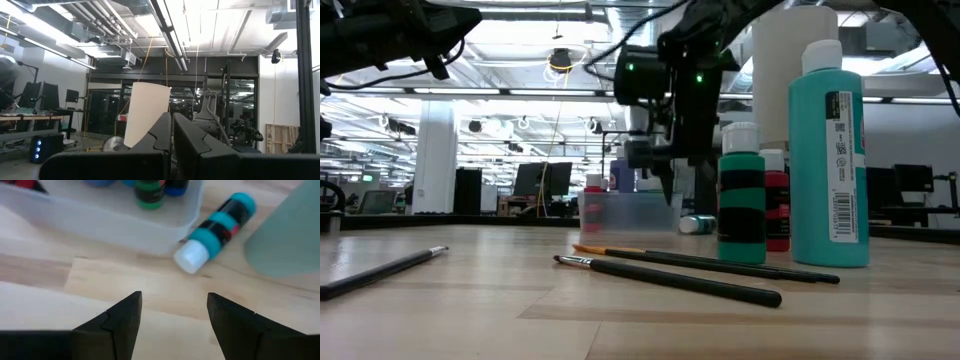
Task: Pick & Place Paint Supplies
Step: Put the top light blue paint bottle into the transparent bin
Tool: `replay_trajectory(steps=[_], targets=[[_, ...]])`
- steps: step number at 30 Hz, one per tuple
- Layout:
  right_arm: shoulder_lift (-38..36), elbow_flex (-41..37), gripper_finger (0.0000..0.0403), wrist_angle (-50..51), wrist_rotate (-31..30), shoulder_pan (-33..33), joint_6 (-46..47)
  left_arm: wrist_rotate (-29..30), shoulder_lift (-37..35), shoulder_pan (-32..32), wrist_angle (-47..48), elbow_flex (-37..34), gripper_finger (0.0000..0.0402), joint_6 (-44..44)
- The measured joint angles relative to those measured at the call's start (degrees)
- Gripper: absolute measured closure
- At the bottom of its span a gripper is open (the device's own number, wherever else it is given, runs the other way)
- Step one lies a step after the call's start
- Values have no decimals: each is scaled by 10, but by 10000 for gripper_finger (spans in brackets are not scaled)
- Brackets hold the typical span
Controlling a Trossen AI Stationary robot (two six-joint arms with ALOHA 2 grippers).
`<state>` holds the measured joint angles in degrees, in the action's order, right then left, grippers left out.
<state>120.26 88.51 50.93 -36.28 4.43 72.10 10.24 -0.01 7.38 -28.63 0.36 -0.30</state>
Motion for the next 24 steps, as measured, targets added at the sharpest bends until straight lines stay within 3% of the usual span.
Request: replay_trajectory(steps=[24], targets=[[29, 1, 197, -10, -13, 28, 64, 0, 0, 0, -6, 0, 400, 0]])
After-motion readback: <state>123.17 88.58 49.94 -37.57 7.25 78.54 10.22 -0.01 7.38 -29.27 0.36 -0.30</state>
